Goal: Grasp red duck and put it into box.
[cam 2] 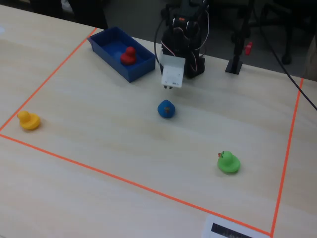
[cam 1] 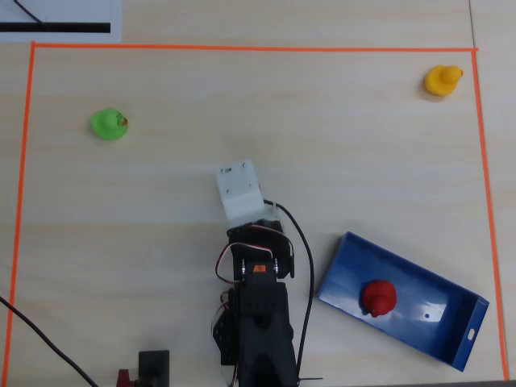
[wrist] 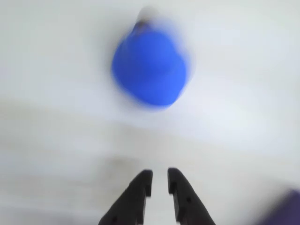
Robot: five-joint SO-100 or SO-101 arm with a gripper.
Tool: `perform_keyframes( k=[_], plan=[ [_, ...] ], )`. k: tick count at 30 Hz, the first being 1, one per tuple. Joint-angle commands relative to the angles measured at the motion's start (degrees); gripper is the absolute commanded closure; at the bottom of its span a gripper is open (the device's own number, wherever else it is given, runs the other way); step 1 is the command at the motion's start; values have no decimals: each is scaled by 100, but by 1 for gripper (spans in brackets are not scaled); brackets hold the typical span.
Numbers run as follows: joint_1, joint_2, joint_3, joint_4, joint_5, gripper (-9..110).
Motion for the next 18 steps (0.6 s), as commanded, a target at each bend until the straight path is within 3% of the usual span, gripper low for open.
perform_keyframes(
  k=[1,18],
  plan=[
    [-132,756,773,229,-18,101],
    [-378,1828,1292,492,642,101]
  ],
)
